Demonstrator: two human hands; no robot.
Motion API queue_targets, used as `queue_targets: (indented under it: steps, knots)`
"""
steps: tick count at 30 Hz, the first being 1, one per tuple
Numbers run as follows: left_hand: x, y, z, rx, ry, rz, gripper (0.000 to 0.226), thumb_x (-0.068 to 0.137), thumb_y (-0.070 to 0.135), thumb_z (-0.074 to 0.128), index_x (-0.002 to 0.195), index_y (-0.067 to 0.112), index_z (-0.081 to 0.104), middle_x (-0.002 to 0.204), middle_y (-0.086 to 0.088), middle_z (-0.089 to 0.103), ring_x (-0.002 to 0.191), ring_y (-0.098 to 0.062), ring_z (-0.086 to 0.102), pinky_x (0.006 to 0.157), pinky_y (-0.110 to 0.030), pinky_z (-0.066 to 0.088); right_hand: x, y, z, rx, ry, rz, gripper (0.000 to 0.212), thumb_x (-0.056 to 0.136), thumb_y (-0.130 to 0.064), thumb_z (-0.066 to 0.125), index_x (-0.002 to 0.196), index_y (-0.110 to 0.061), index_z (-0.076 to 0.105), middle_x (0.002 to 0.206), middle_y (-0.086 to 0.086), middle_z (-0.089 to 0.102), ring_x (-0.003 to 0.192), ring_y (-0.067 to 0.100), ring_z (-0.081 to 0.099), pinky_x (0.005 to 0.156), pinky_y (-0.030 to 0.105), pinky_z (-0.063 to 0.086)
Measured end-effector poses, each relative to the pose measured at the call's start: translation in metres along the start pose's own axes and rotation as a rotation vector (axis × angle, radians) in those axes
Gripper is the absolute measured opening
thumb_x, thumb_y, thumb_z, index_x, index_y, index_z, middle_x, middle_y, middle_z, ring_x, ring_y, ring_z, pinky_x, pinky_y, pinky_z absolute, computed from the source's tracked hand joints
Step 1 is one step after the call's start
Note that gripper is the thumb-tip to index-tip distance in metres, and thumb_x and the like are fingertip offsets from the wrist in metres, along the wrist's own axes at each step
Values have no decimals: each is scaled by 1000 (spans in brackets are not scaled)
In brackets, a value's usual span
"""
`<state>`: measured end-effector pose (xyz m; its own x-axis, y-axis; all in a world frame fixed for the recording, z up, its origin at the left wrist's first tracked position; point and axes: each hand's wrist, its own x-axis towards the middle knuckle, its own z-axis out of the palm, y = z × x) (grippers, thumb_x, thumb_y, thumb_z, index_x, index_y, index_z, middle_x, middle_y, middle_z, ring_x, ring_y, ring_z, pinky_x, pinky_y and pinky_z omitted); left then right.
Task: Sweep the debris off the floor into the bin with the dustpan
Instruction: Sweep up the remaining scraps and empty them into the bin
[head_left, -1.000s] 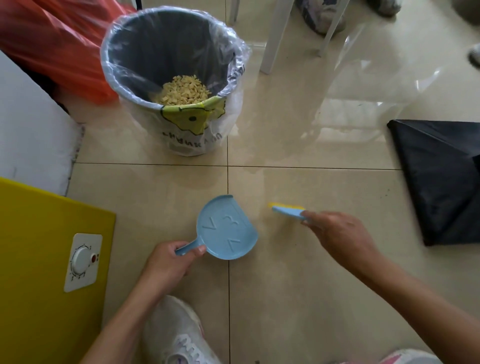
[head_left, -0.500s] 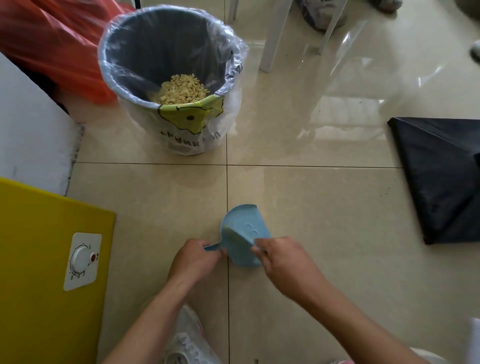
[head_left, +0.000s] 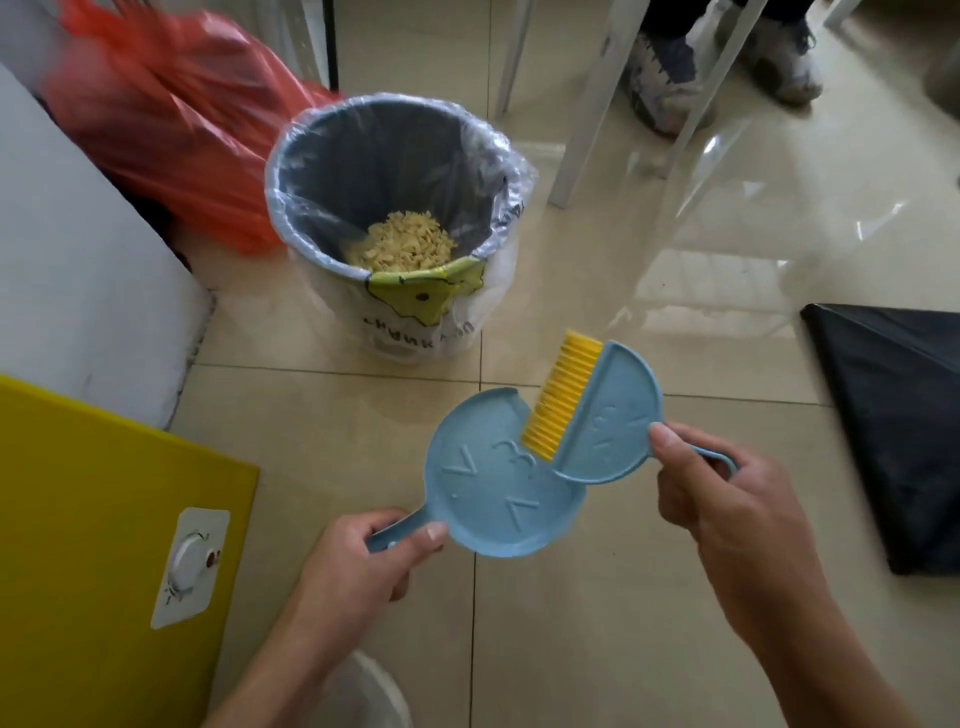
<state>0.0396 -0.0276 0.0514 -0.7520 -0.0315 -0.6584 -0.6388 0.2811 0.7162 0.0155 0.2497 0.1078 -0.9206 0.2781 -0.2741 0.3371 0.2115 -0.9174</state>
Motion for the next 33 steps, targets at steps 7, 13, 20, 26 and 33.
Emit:
queue_targets:
  steps: [7, 13, 20, 26, 33]
  knots:
    - [-7, 139, -58, -325, 147, 212, 30, 80, 43, 74, 83, 13, 80, 46, 4, 31, 37, -11, 19, 42, -12, 16, 46, -96, 62, 435, -182, -120, 18, 95, -19, 64, 100, -5, 76, 56, -5, 30, 51, 11, 25, 44, 18, 30]
    - [42, 203, -81, 497, 910, 751, 41, 102, 51, 50, 117, 23, 76, 81, -7, 78, 71, -32, 71, 62, -40, 57, 112, -135, 130, 460, -91, -138, 29, 100, -20, 60, 122, -1, 67, 46, -15, 45, 42, 0, 40, 43, 14, 35]
    - [74, 164, -73, 846, 1042, 734, 47, 104, 39, 49, 149, 27, 50, 85, -3, 44, 73, -18, 51, 53, -36, 54, 134, -111, 142, 203, 64, -68, 18, 96, -28, 62, 104, -17, 75, 59, -13, 56, 52, 6, 49, 61, 28, 43]
    - [65, 153, -67, 545, 963, 821, 43, 106, 36, 49, 145, 21, 57, 86, -7, 63, 67, -23, 57, 58, -38, 56, 122, -104, 132, 306, 1, -84, 24, 100, -25, 61, 117, -12, 71, 47, -17, 50, 49, 3, 44, 53, 23, 39]
    - [35, 139, -77, -300, 866, 600, 41, 104, 38, 50, 80, 10, 67, 49, 10, 53, 42, -13, 53, 51, -11, 54, 94, -128, 123, 753, -287, -152, 20, 101, -15, 51, 85, -10, 61, 59, 0, 23, 57, 18, 12, 57, 39, 9]
